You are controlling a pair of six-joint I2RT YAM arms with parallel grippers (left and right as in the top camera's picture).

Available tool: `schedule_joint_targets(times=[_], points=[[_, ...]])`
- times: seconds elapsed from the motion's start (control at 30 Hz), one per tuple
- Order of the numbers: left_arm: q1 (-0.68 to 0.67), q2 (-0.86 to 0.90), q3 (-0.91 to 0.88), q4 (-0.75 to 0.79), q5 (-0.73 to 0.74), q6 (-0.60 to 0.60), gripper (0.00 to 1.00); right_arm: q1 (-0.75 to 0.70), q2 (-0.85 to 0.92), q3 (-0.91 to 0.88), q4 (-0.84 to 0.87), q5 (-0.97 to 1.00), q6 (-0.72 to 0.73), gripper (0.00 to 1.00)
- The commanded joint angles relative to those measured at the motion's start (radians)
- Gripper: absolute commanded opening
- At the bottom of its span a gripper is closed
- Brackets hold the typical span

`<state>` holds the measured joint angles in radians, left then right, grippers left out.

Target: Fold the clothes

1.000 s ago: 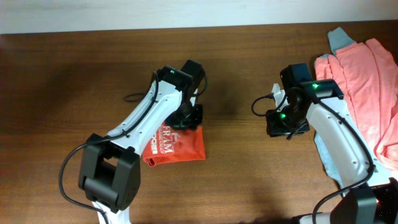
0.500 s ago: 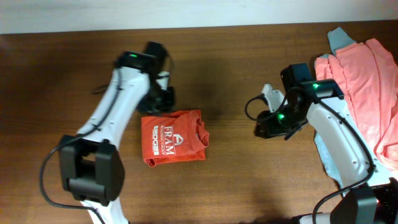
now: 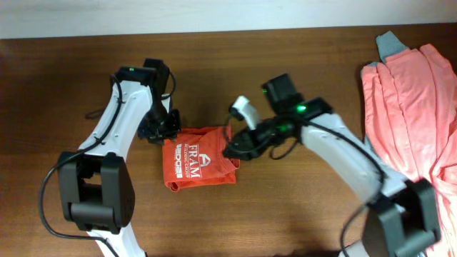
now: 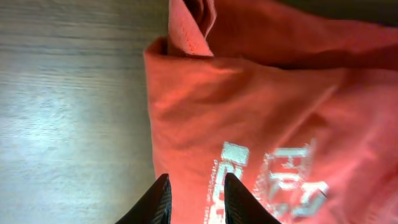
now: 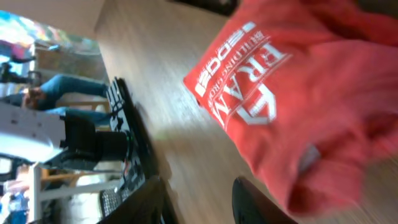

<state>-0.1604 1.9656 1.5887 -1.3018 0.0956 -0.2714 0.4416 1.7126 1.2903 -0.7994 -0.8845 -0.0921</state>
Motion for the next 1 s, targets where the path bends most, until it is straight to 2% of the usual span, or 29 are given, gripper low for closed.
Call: schedule_joint_targets(times=[0.0, 0.43, 0.67, 0.9, 0.97], points=[[0.0, -0.015, -0.084, 0.051, -0.006, 0.019, 0.29, 0.044, 0.095, 0.006, 0.053, -0.05, 0.076, 0.41], [0.0, -0.005, -0.344, 0.282, -0.032, 0.019, 0.3, 0.047, 0.444, 0.006, 0.082, -0.046, 0.087, 0.42], [0.0, 0.0, -0.407, 0.304, -0.106, -0.005, 0.3, 0.039, 0.451, 0.013, 0.082, 0.077, 0.128, 0.42], [0.0, 0.0, -0.411, 0.282, -0.119, -0.097, 0.29, -0.029, 0.451, 0.046, 0.069, 0.138, 0.161, 0.42], [0.0, 0.0, -0.411, 0.254, -0.118, -0.122, 0.24, -0.055, 0.45, 0.071, 0.026, 0.197, 0.178, 0.43]])
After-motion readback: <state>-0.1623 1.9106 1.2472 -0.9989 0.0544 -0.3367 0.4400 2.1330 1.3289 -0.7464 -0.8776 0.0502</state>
